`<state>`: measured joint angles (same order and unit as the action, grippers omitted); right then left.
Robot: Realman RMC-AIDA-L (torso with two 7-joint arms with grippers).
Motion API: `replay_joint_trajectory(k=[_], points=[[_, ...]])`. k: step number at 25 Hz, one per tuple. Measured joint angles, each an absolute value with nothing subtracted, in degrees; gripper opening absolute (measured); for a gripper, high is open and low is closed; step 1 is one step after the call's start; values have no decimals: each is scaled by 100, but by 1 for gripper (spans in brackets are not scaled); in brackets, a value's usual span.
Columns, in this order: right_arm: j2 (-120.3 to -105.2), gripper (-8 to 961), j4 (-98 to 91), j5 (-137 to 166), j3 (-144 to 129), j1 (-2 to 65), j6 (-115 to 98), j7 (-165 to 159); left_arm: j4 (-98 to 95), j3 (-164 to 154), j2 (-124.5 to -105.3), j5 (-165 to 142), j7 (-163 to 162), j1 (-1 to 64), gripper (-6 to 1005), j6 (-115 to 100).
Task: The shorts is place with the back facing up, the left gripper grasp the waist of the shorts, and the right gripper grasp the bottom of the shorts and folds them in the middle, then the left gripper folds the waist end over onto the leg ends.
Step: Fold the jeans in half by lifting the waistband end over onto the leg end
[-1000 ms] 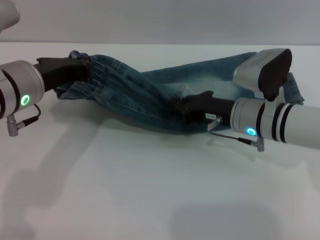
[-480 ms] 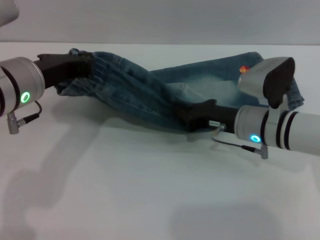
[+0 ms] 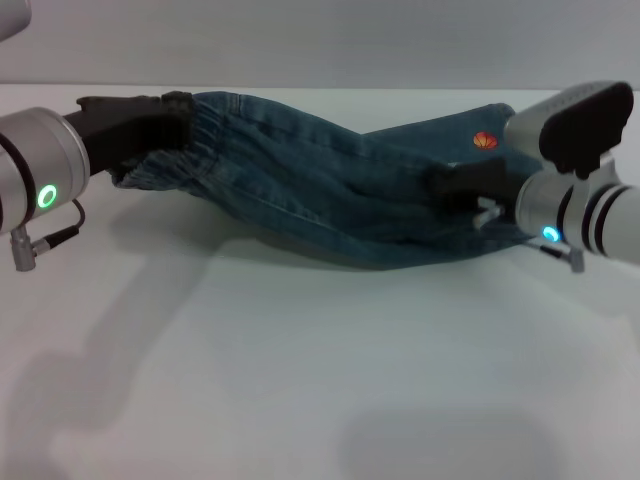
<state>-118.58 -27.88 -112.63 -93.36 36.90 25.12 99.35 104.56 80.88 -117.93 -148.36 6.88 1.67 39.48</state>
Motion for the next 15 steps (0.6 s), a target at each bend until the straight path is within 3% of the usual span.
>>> replay_joint_trajectory(k=[8,15], points=[[-11879,14,-2917,-11084,-9195,3876,2105,10190,10472,8044,-11786,-14836,697,62,18,3947],[-11982,15,-3378,-11682,-10216,3498,2439,10139,10410,7998,-11786,-14836,718,100,18,3915]])
